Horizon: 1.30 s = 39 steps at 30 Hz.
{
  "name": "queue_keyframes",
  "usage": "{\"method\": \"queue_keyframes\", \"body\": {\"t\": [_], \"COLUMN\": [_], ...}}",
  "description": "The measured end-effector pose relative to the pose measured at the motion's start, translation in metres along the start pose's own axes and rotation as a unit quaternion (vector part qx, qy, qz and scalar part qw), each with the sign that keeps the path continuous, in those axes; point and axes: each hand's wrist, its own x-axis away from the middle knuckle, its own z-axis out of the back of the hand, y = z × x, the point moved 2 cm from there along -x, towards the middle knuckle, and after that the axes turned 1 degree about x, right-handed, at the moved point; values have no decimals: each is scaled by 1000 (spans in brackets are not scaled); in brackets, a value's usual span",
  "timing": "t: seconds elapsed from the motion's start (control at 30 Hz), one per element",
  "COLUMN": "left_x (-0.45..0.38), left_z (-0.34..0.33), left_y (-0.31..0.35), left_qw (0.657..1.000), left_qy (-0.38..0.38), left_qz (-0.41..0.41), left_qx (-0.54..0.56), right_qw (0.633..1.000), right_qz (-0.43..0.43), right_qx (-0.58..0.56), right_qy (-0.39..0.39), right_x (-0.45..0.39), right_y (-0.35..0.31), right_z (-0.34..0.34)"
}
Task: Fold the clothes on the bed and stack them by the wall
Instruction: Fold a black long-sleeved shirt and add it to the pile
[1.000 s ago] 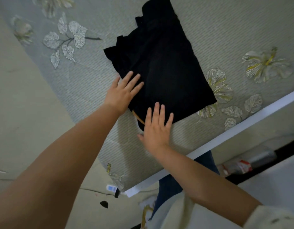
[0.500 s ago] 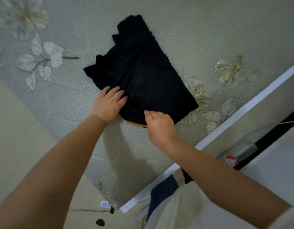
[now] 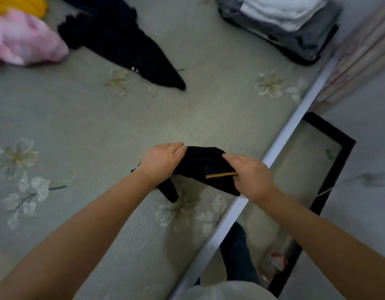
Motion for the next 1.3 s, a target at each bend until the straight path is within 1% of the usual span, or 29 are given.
{"method": "queue_keyframes", "body": {"t": [0.1,0.17,0.23,0.27,0.3,0.33,0.4,0.5,0.63,0.73,0.8,0.87,0.93,1.0,1.07,1.13,1.17,1.23,1.27,1.3], "left_x": [-66,-112,-161,-188,-216,-243,-297,-370,-444,-495,-532,-573,-614,-654,-690,-717,-727,-739,-740,-738], "left_z": [30,45,61,68,75,81,92,113,120,115,113,120,133,152,173,185,185,171,156,136], "left_y": [22,38,54,61,68,73,79,80,64,40,18,-8,-36,-63,-86,-105,-113,-123,-124,-122], "left_qw": [999,998,998,998,999,999,996,993,984,974,970,965,964,971,977,979,980,985,986,987], "left_qy": [-22,-36,-41,-52,-45,-45,-84,-96,-76,-56,-63,-86,-86,-54,-4,36,41,7,-18,-43], "left_qz": [-29,-30,-28,-24,-15,-3,21,33,33,35,52,66,79,99,124,146,153,163,161,156], "left_qx": [-31,-32,-36,-15,11,2,-4,54,157,215,230,240,240,211,174,140,118,57,23,-10], "right_qw": [998,993,992,993,993,993,993,991,990,981,974,973,974,978,984,987,987,985,984,985], "right_qz": [-41,-68,-80,-83,-83,-83,-83,-92,-85,-77,-81,-83,-77,-70,-65,-52,-42,-14,-5,-7], "right_qx": [-7,1,12,21,31,38,52,69,75,114,136,139,142,155,154,151,154,173,175,169], "right_qy": [-46,-95,-93,-83,-75,-69,-63,-63,-89,-137,-162,-165,-158,-124,-63,-5,14,24,8,-26], "right_x": [-9,-12,-19,-25,-30,-36,-50,-77,-133,-192,-235,-280,-326,-367,-399,-420,-426,-432,-433,-432], "right_y": [52,96,141,162,182,201,235,279,331,368,392,414,435,452,465,475,480,488,492,497], "right_z": [46,77,114,134,153,171,206,250,291,307,313,322,335,350,361,358,350,320,300,277]}}
